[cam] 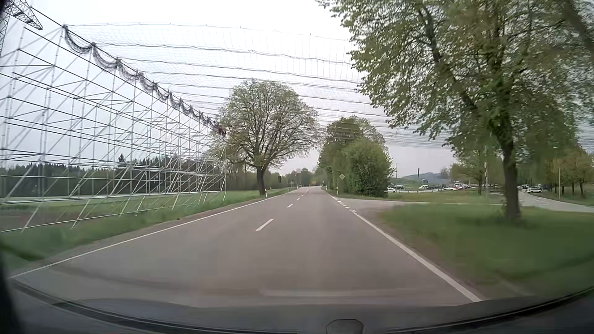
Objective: Follow the waypoints while adhering to traffic rules and regulations
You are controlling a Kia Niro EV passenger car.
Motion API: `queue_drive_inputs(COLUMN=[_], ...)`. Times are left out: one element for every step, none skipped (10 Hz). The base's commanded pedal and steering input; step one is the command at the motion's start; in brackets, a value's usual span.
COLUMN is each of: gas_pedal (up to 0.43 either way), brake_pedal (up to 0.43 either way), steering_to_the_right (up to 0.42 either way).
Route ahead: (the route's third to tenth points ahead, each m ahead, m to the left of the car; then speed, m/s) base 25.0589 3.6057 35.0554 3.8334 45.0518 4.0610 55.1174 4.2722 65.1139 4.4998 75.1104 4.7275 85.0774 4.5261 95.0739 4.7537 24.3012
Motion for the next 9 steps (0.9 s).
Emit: queue_drive_inputs(gas_pedal=[0.087,0.079,0.079,0.079,0.079,0.079,0.079,0.079,0.079], brake_pedal=[0.000,0.000,0.000,0.000,0.000,0.000,0.000,0.000,0.000], steering_to_the_right=[-0.001,-0.001,-0.001,-0.001,-0.001,-0.001,-0.001,-0.001,-0.001])
